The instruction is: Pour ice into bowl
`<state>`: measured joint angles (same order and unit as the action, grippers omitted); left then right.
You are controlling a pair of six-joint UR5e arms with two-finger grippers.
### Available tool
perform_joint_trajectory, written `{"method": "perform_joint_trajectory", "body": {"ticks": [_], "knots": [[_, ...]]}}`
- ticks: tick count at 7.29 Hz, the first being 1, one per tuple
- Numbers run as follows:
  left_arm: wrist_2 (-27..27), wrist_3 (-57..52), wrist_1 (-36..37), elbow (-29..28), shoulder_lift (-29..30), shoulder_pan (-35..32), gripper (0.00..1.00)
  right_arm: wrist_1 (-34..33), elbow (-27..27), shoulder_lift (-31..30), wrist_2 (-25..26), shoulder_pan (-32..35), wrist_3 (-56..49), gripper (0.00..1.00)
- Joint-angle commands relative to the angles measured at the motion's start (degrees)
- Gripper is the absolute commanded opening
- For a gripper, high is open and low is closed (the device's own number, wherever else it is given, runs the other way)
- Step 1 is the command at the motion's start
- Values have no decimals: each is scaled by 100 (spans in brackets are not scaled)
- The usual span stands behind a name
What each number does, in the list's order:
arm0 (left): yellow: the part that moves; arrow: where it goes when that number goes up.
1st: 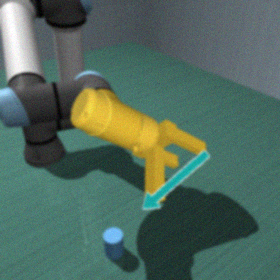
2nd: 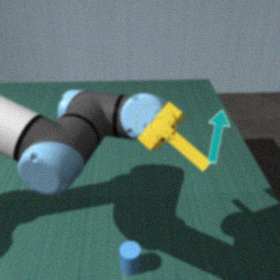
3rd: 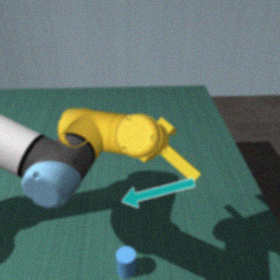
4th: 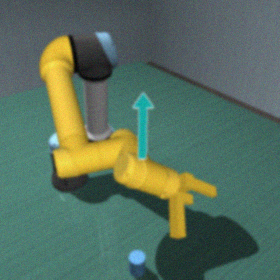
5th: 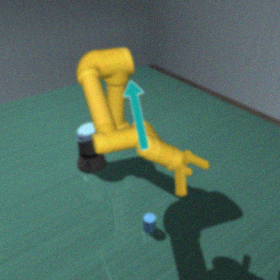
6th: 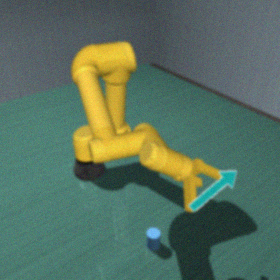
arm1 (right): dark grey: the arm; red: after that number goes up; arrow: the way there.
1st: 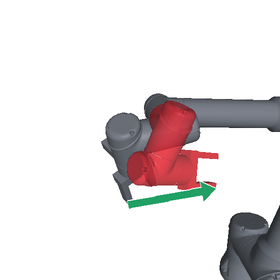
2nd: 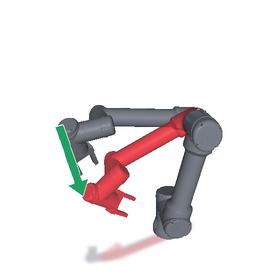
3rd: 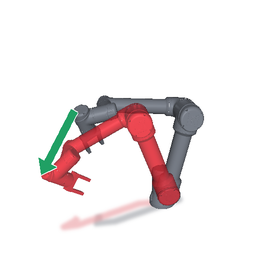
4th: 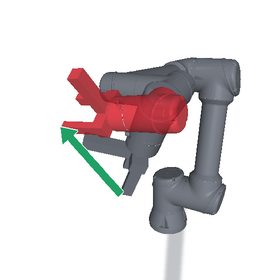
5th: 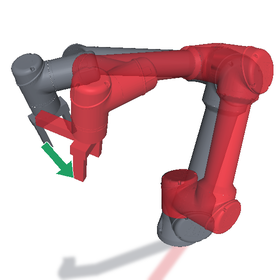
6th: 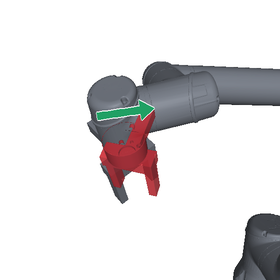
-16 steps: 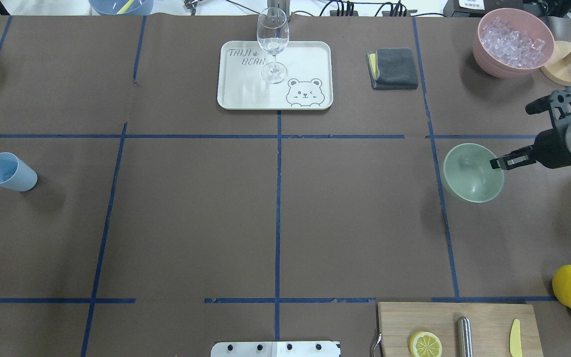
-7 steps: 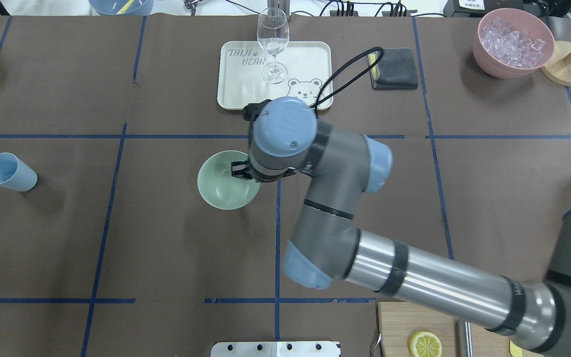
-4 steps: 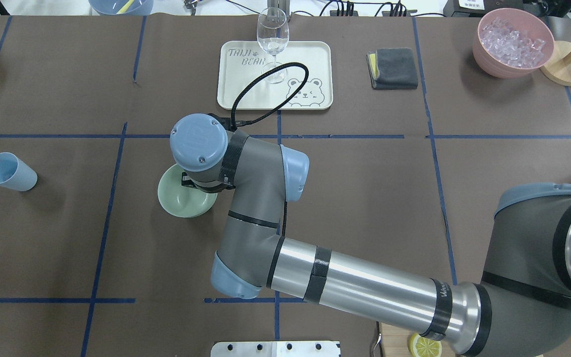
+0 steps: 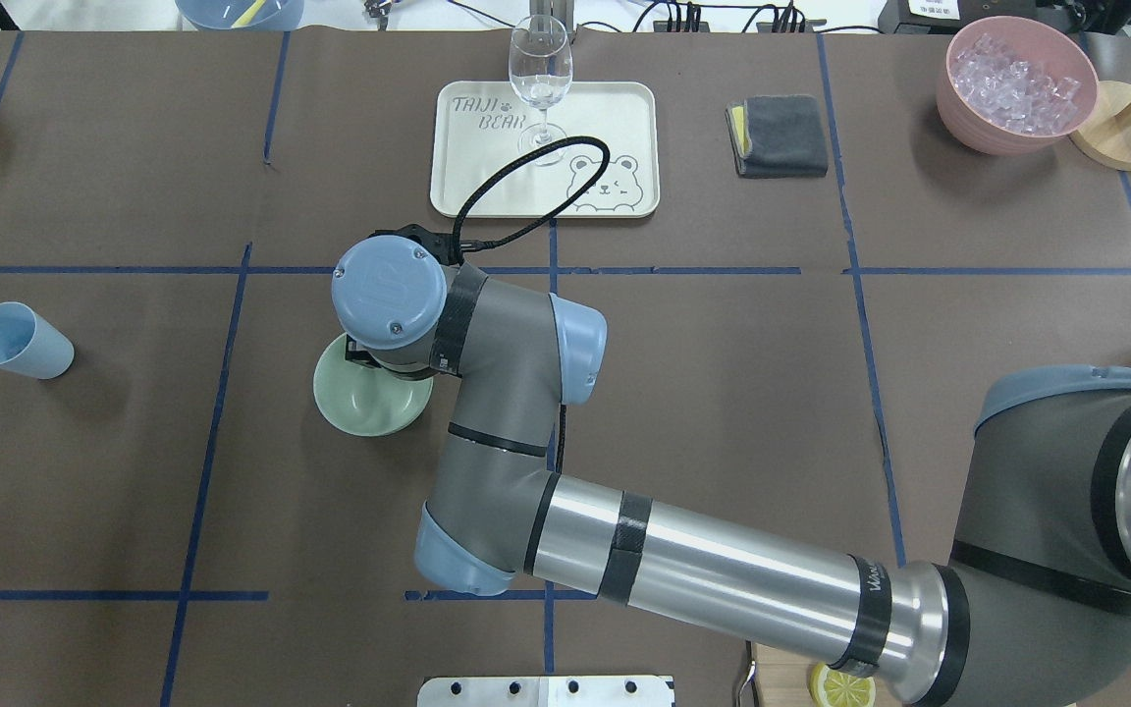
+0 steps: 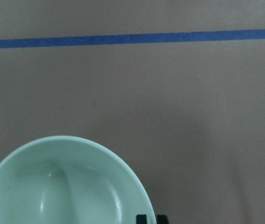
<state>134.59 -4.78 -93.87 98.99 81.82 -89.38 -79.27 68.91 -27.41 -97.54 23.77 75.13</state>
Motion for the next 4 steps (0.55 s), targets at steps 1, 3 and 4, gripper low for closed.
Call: {"method": "perform_joint_trajectory", "body": {"ticks": [1, 3, 4], "knots": [[-3, 3, 9, 40, 53, 0, 100, -436, 629, -315, -682, 695, -931, 100], [-82, 21, -61, 85, 289, 8, 100, -650, 2198, -1820, -1544, 1626, -2277, 100], [-74, 38, -175, 120, 377, 8, 100, -799, 2711, -2421, -2079, 2188, -3023, 100]]}}
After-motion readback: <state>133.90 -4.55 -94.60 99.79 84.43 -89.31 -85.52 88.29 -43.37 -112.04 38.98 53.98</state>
